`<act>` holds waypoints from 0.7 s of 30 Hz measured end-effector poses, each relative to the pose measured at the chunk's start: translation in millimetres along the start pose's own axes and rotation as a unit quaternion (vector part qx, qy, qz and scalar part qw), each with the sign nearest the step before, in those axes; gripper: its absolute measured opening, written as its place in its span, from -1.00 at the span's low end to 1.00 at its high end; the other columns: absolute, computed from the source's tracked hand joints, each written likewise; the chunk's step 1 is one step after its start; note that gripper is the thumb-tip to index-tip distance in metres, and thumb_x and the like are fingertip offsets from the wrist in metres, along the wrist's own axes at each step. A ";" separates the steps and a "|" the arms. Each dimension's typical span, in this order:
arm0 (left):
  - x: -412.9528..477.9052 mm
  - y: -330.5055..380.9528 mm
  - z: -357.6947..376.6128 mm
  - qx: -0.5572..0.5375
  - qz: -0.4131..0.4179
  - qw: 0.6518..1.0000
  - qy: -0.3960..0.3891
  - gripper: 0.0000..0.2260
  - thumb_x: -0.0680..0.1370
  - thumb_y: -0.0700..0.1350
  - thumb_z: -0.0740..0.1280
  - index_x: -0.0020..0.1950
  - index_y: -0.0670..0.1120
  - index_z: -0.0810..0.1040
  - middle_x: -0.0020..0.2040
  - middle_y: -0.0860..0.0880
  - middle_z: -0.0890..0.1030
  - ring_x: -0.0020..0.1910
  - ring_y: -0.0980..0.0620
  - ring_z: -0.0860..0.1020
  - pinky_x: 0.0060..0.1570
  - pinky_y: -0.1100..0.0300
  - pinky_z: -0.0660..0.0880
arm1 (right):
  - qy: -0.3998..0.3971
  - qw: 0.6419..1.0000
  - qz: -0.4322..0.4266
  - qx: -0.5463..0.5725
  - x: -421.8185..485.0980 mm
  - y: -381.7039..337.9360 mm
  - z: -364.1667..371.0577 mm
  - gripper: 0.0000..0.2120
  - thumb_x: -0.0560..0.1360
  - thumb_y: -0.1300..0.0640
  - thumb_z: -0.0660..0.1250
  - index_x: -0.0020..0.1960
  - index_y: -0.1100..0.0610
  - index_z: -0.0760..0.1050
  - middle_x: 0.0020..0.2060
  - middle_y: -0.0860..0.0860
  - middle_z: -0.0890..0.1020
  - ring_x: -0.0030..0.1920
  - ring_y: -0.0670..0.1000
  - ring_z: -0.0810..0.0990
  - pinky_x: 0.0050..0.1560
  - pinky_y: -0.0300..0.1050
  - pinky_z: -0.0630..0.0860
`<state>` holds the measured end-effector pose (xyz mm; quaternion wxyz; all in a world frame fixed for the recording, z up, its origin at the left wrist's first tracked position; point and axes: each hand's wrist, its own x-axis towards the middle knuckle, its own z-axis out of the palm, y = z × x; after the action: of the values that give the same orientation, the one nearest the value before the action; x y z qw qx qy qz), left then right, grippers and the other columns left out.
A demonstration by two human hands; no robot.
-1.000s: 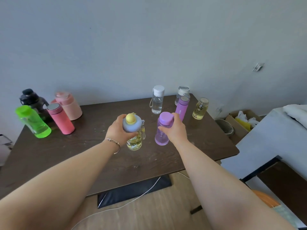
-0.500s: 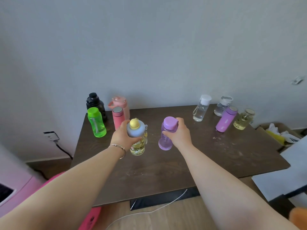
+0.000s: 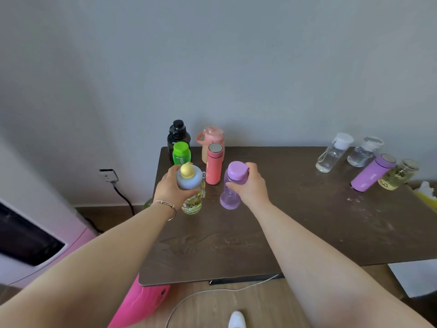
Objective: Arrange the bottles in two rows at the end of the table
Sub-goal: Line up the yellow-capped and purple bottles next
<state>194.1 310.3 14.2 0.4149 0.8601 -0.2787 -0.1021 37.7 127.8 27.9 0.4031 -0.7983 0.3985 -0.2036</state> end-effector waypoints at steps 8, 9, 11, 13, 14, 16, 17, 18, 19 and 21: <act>21.3 -28.2 -3.0 0.011 -0.026 0.999 0.024 -0.31 0.26 0.04 0.59 0.31 0.05 0.37 0.01 0.05 0.53 -0.04 -0.05 0.51 -0.09 0.14 0.40 | -0.045 0.999 -0.018 -0.003 30.8 -7.7 46.6 -0.33 0.29 0.02 0.61 0.28 -0.04 0.33 0.20 -0.03 0.56 0.18 0.08 0.54 0.01 -0.10 0.47; 24.0 -30.9 -1.9 0.012 -0.028 0.999 0.025 -0.31 0.26 0.05 0.59 0.31 0.05 0.37 0.00 0.06 0.53 -0.06 -0.04 0.50 -0.10 0.15 0.39 | -0.049 0.999 -0.018 -0.004 34.2 -7.4 51.7 -0.32 0.29 0.02 0.61 0.29 -0.03 0.33 0.20 -0.03 0.56 0.19 0.08 0.54 0.02 -0.09 0.48; 29.2 -36.4 1.0 0.020 -0.030 0.999 0.027 -0.30 0.26 0.05 0.59 0.31 0.05 0.36 0.03 0.05 0.53 -0.08 0.00 0.48 -0.09 0.16 0.38 | -0.051 0.998 -0.018 -0.010 40.0 -5.4 60.9 -0.30 0.29 0.01 0.62 0.31 -0.02 0.33 0.22 -0.02 0.56 0.20 0.08 0.54 0.03 -0.09 0.49; 33.8 -41.2 4.9 0.027 -0.035 0.999 0.031 -0.30 0.26 0.05 0.59 0.32 0.05 0.35 0.07 0.02 0.54 -0.09 0.02 0.45 -0.09 0.16 0.39 | -0.049 0.999 -0.019 -0.016 45.1 -2.2 68.9 -0.29 0.29 0.00 0.62 0.31 -0.02 0.33 0.22 -0.03 0.56 0.21 0.07 0.55 0.05 -0.08 0.50; 36.0 -43.0 7.0 0.027 -0.039 0.998 0.033 -0.29 0.26 0.05 0.59 0.32 0.05 0.35 0.08 0.00 0.55 -0.09 0.02 0.45 -0.09 0.16 0.39 | -0.049 0.998 -0.019 -0.018 47.3 -0.7 72.3 -0.29 0.28 0.00 0.62 0.31 -0.02 0.33 0.22 -0.03 0.55 0.21 0.07 0.55 0.07 -0.06 0.53; 40.0 -45.5 11.3 0.028 -0.044 0.998 0.033 -0.29 0.26 0.05 0.59 0.33 0.05 0.34 0.09 -0.01 0.55 -0.09 0.03 0.45 -0.09 0.16 0.39 | -0.052 0.998 -0.016 -0.027 51.0 2.3 77.8 -0.27 0.29 0.00 0.62 0.33 -0.02 0.32 0.23 -0.03 0.54 0.23 0.07 0.54 0.12 0.00 0.56; 41.6 -46.5 13.0 0.030 -0.045 0.998 0.032 -0.28 0.26 0.05 0.59 0.33 0.05 0.34 0.10 -0.02 0.55 -0.08 0.03 0.45 -0.09 0.17 0.39 | -0.053 0.998 -0.015 -0.031 52.8 4.1 79.5 -0.26 0.29 0.00 0.62 0.34 -0.02 0.31 0.24 -0.02 0.54 0.24 0.07 0.54 0.13 0.00 0.56; 43.6 -46.9 14.9 0.031 -0.046 0.998 0.030 -0.28 0.26 0.04 0.59 0.34 0.05 0.34 0.11 -0.03 0.55 -0.07 0.02 0.46 -0.09 0.17 0.38 | -0.052 0.998 -0.013 -0.033 54.3 6.2 80.7 -0.26 0.29 0.00 0.62 0.34 -0.02 0.31 0.24 -0.03 0.53 0.24 0.06 0.53 0.13 0.00 0.55; 45.2 -47.3 16.5 0.031 -0.047 0.998 0.029 -0.27 0.26 0.05 0.59 0.34 0.04 0.34 0.12 -0.03 0.55 -0.06 0.00 0.48 -0.08 0.17 0.38 | -0.052 0.998 -0.011 -0.034 55.5 8.5 81.1 -0.26 0.29 0.00 0.62 0.34 -0.02 0.31 0.24 -0.03 0.53 0.23 0.06 0.54 0.11 -0.02 0.55; 48.1 -48.4 19.3 0.030 -0.051 0.998 0.028 -0.26 0.26 0.05 0.59 0.35 0.04 0.34 0.13 -0.04 0.55 -0.01 -0.05 0.51 -0.08 0.17 0.37 | -0.053 0.998 -0.011 -0.033 56.6 13.4 81.8 -0.26 0.28 0.01 0.63 0.32 -0.03 0.31 0.23 -0.03 0.53 0.22 0.07 0.54 0.08 -0.04 0.55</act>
<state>245.0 294.6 -32.7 0.3908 0.8877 -0.2261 -0.0905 118.2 117.1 -31.1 0.3949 -0.8250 0.3744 -0.1527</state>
